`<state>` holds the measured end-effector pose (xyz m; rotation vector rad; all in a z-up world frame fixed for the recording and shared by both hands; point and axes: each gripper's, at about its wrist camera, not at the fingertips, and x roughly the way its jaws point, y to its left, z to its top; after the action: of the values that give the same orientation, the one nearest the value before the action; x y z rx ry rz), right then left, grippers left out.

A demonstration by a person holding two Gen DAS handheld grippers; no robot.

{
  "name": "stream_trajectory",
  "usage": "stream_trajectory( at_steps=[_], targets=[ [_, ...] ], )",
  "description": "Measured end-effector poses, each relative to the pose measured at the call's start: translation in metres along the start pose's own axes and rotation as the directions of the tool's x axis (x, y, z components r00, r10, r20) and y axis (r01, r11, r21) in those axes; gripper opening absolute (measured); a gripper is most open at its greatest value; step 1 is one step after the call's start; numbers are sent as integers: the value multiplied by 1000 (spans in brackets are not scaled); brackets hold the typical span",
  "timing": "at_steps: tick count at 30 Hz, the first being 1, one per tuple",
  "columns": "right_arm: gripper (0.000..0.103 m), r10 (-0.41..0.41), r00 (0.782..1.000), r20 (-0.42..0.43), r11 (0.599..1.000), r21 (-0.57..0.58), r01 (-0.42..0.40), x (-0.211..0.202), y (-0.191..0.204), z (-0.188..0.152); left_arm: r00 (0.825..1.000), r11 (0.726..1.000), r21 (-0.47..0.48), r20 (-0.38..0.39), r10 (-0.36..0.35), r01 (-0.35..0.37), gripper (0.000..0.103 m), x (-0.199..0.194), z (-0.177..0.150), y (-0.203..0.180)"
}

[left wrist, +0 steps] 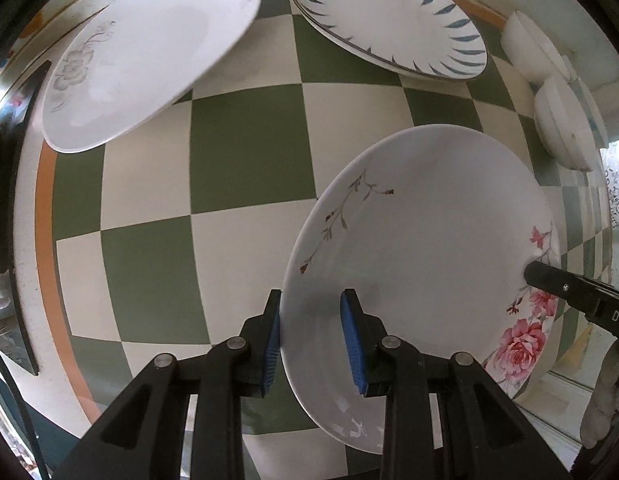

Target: Organize plates and bowls

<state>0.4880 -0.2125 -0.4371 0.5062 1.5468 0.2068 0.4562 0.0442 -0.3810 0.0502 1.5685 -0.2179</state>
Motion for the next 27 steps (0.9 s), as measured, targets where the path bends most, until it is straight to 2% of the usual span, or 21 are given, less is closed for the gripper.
stream_trajectory(
  at_steps=[2, 10, 18, 22, 27],
  targets=[
    [13, -3, 1000, -4, 1000, 2, 3, 4, -2, 1, 1000, 1000, 1, -6, 10, -10, 26, 7, 11, -7],
    [14, 4, 1000, -23, 1000, 20, -3, 14, -2, 5, 999, 999, 10, 4, 44, -45, 26, 10, 16, -10],
    [16, 23, 998, -57, 998, 53, -20, 15, -9, 9, 1000, 999, -19, 1, 29, -29, 26, 8, 16, -8],
    [16, 5, 999, -41, 999, 42, -3, -2, -6, 10, 997, 998, -43, 74, 39, -36, 26, -21, 10, -3],
    [16, -38, 999, 23, 998, -42, 39, -37, 17, 15, 979, 992, -124, 201, 45, -20, 27, -76, 20, 19]
  ],
)
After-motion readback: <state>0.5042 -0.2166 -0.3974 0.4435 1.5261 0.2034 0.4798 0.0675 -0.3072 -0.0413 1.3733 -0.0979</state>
